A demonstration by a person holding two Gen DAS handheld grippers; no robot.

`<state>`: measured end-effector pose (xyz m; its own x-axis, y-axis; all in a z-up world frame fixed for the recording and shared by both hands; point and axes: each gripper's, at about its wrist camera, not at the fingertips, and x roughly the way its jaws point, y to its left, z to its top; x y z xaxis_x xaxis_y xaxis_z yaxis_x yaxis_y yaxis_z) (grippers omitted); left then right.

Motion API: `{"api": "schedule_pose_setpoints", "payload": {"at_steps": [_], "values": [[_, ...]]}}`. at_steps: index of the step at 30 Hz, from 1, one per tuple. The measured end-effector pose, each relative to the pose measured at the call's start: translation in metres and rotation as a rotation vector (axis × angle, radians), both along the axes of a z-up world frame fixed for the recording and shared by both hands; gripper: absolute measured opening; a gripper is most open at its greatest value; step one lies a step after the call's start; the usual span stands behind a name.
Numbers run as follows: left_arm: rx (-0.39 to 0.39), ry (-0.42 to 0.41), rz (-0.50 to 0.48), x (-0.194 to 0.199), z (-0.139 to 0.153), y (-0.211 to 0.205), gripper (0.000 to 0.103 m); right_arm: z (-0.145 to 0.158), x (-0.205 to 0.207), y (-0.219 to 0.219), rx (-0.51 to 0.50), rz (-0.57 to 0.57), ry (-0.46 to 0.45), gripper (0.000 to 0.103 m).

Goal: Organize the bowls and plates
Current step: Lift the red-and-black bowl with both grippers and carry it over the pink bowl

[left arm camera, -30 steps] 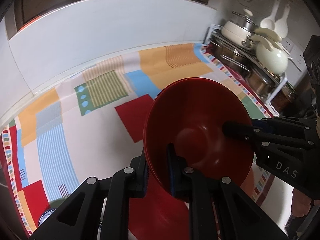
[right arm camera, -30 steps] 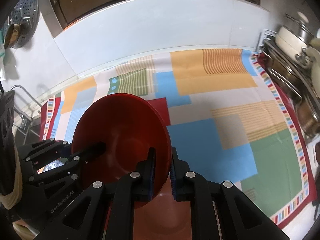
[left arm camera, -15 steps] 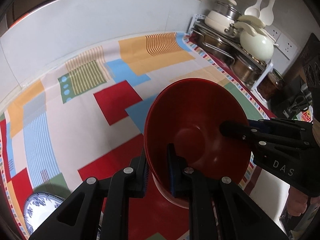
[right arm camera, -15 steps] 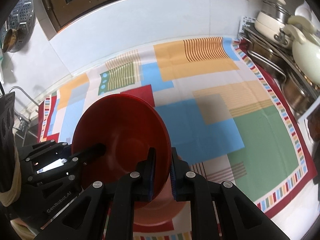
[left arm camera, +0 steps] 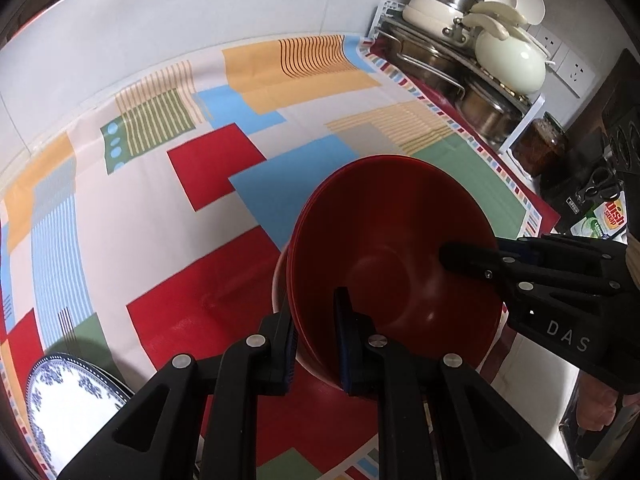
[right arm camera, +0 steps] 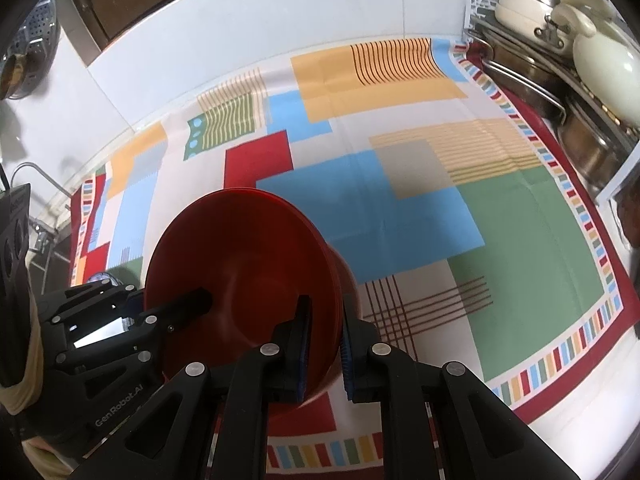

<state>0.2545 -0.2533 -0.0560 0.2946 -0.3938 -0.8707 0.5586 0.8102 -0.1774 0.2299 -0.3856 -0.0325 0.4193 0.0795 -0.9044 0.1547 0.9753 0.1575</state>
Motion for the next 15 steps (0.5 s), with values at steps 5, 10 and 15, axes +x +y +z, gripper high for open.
{"api": "schedule_pose_setpoints", "payload": {"at_steps": [5,10,15], "values": [[0.011,0.011,-0.003,-0.0028,-0.0061,-0.0012,0.017,-0.0049,-0.0040,-0.0022,0.003,0.002,0.012,0.014],[0.029,0.007,-0.001,-0.0041,-0.0095,-0.0028,0.017,-0.0072,-0.0065,-0.0023,-0.001,0.008,0.015,0.015],[0.035,-0.005,0.003,-0.0054,-0.0085,-0.0019,0.018,-0.0105,-0.0090,-0.0003,-0.024,0.014,0.016,0.015]]}}
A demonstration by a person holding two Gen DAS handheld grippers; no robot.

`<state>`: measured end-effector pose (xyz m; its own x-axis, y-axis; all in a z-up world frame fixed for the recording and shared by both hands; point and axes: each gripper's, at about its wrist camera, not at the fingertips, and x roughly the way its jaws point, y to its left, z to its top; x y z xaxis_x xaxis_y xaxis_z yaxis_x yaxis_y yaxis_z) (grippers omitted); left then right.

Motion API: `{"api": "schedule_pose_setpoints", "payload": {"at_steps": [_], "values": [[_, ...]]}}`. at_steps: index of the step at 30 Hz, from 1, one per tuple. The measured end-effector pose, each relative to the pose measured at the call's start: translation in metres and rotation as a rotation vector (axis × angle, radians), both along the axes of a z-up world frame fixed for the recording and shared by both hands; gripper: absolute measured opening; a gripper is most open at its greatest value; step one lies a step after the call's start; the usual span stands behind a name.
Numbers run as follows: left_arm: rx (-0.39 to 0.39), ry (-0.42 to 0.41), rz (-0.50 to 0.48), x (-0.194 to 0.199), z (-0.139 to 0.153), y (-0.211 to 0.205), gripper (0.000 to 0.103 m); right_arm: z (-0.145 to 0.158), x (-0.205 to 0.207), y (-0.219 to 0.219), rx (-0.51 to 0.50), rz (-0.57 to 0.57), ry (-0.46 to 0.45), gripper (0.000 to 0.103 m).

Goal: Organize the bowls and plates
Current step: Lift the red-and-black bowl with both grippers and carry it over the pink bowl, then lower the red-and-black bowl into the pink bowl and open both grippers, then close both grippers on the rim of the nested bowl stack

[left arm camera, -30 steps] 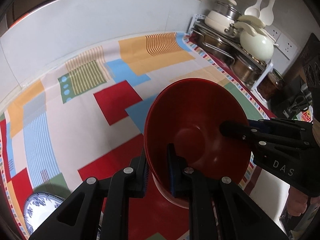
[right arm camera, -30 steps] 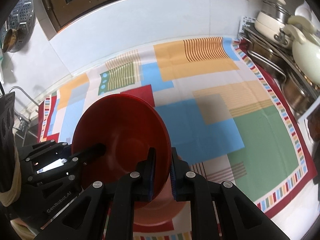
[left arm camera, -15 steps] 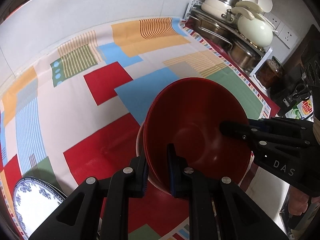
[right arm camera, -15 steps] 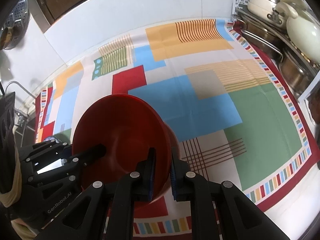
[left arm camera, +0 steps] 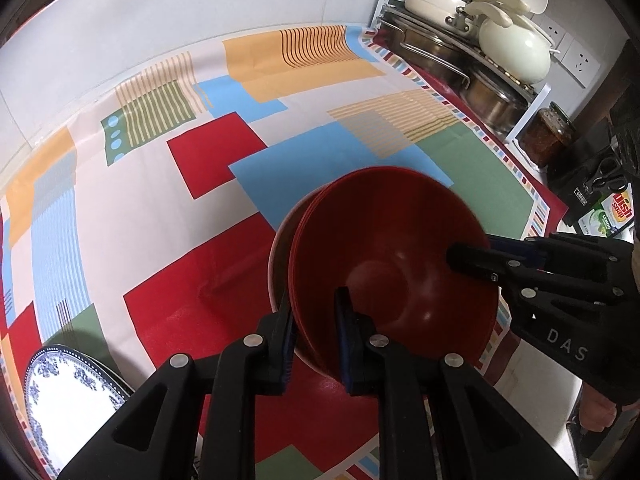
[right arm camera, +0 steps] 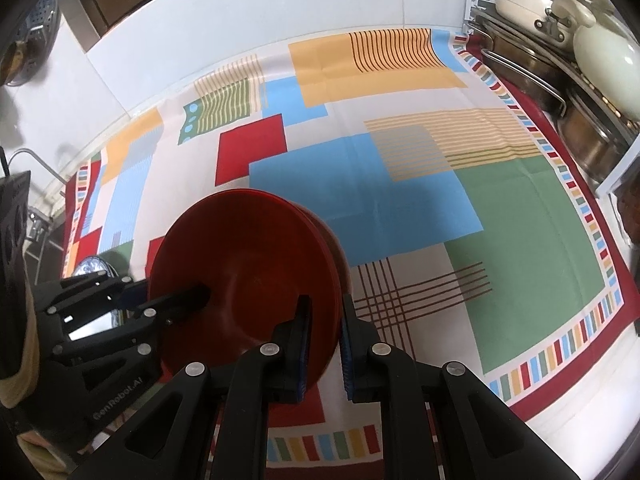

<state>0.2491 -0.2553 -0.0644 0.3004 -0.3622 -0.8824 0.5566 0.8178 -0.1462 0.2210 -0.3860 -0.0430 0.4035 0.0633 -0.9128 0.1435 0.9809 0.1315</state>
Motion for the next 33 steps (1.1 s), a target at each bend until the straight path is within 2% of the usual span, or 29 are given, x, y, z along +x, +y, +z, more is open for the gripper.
{"api": "schedule_pose_setpoints", "payload": {"at_steps": [7,9,11,14,18,21,27,33], "values": [[-0.012,-0.011,-0.010,-0.002,0.006,0.001,0.028,-0.003,-0.002,-0.001,-0.025,-0.006,-0.004,0.015],[-0.005,-0.034,-0.010,-0.004,0.010,0.001,0.040,-0.003,-0.003,0.000,-0.028,-0.005,-0.007,0.015],[0.010,-0.076,-0.014,-0.007,0.015,0.001,0.046,-0.003,-0.004,0.001,-0.032,-0.003,-0.010,0.016],[0.003,-0.096,-0.010,-0.008,0.021,0.004,0.048,-0.003,-0.005,0.002,-0.013,-0.005,-0.014,0.028],[-0.006,-0.099,0.002,-0.007,0.024,0.010,0.049,0.000,-0.008,0.004,-0.019,-0.010,-0.031,0.031],[-0.011,-0.091,0.013,-0.005,0.024,0.013,0.049,0.003,-0.009,0.005,-0.019,-0.018,-0.049,0.039],[-0.008,-0.083,0.042,-0.002,0.019,0.017,0.049,0.009,-0.009,0.006,-0.045,-0.035,-0.087,0.040],[0.008,-0.069,0.058,0.003,0.011,0.017,0.049,-0.001,-0.005,0.000,-0.014,-0.072,-0.076,0.040]]}}
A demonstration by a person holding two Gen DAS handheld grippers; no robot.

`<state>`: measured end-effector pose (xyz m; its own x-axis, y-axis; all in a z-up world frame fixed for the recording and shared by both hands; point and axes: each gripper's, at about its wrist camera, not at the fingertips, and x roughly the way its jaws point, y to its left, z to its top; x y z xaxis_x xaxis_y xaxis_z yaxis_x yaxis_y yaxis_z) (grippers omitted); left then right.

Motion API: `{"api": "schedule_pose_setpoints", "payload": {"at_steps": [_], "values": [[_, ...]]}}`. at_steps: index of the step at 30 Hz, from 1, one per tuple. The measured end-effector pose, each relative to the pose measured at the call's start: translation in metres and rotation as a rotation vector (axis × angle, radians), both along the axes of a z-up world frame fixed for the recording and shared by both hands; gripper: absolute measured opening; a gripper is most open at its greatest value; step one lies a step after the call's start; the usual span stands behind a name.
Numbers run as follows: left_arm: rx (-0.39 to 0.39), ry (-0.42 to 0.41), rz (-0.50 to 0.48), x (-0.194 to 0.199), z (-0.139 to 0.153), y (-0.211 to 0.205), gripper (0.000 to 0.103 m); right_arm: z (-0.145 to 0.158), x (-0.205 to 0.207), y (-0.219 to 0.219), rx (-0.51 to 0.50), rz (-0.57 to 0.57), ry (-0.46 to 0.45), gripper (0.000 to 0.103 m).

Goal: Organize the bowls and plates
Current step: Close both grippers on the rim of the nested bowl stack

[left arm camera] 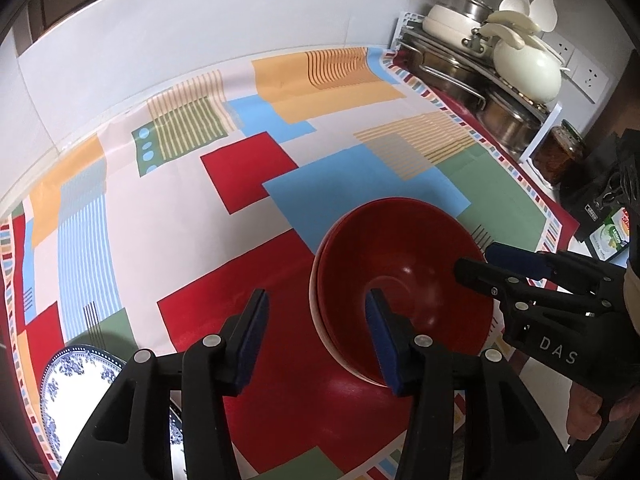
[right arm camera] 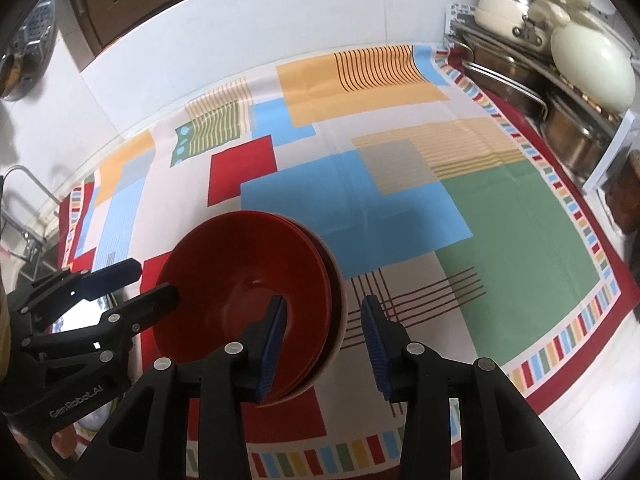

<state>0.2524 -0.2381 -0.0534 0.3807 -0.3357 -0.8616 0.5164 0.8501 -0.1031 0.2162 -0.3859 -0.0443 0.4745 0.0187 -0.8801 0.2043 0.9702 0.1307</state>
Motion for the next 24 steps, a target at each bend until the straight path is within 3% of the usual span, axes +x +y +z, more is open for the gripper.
{"api": "schedule_pose_setpoints", "payload": {"at_steps": [24], "values": [[0.007,0.130,0.024,0.013,-0.038,-0.016,0.048,-0.041,0.011,-0.011,0.167,-0.019,0.085,0.039]]}}
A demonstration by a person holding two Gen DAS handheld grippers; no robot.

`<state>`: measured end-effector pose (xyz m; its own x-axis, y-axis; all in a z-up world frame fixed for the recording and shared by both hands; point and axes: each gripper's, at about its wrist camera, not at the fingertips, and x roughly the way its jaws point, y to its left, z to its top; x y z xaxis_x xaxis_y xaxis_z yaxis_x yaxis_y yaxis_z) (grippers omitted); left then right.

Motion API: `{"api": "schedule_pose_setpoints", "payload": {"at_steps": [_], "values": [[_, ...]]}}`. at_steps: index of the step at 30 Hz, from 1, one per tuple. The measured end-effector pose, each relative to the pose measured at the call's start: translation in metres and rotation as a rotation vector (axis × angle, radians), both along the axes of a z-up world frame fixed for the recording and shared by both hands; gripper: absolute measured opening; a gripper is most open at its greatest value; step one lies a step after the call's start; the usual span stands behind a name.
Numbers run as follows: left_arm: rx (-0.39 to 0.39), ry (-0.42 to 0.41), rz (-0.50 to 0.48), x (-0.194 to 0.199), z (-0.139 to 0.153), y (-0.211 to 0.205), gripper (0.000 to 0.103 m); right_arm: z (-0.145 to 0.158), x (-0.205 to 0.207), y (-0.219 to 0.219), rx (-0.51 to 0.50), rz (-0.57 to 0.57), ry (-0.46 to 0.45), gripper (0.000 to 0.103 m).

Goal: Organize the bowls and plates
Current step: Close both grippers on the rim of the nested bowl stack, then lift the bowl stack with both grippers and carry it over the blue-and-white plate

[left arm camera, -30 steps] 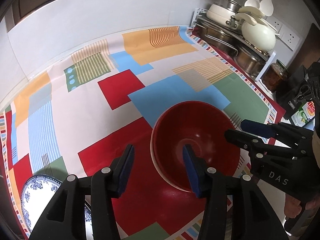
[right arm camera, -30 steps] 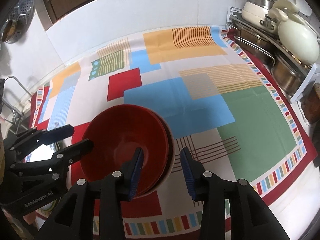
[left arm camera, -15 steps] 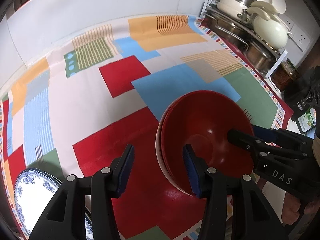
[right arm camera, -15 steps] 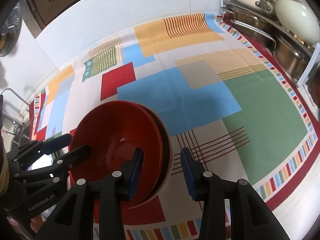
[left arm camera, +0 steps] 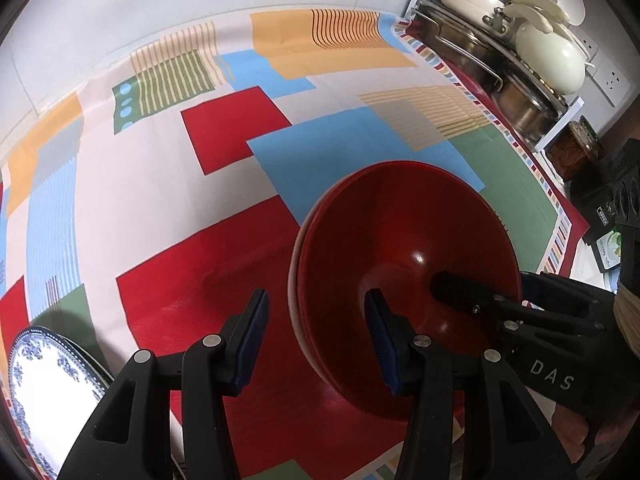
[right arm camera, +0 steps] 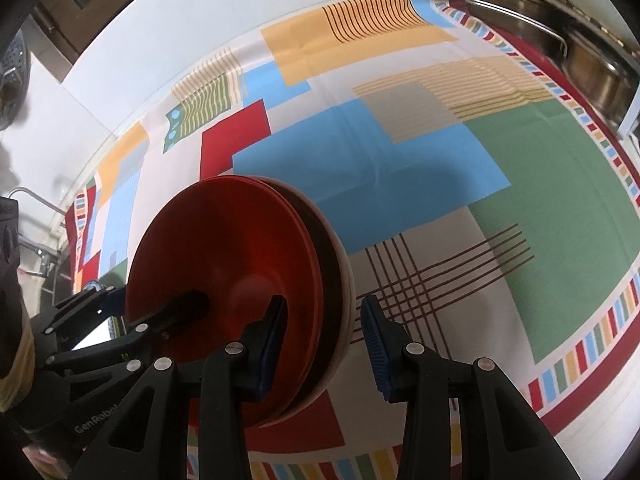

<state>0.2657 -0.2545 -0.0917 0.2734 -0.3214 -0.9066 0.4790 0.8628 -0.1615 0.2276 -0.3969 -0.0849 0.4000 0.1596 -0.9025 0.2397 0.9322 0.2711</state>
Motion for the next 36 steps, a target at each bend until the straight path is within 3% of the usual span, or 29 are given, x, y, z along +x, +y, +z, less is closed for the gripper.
{"api": "schedule_pose_setpoints", "payload": {"at_steps": [9,23,36], "values": [[-0.006,0.059,0.015,0.000,-0.011,-0.004,0.036,-0.004,0.000,0.000,-0.005,0.021,0.015,0.031],[0.000,0.093,0.105,0.002,-0.012,0.000,0.035,0.001,0.004,0.007,-0.052,0.029,0.022,0.030],[-0.015,0.058,0.166,-0.005,0.004,0.031,0.035,0.013,0.009,0.026,-0.047,0.073,-0.001,0.030]]}}
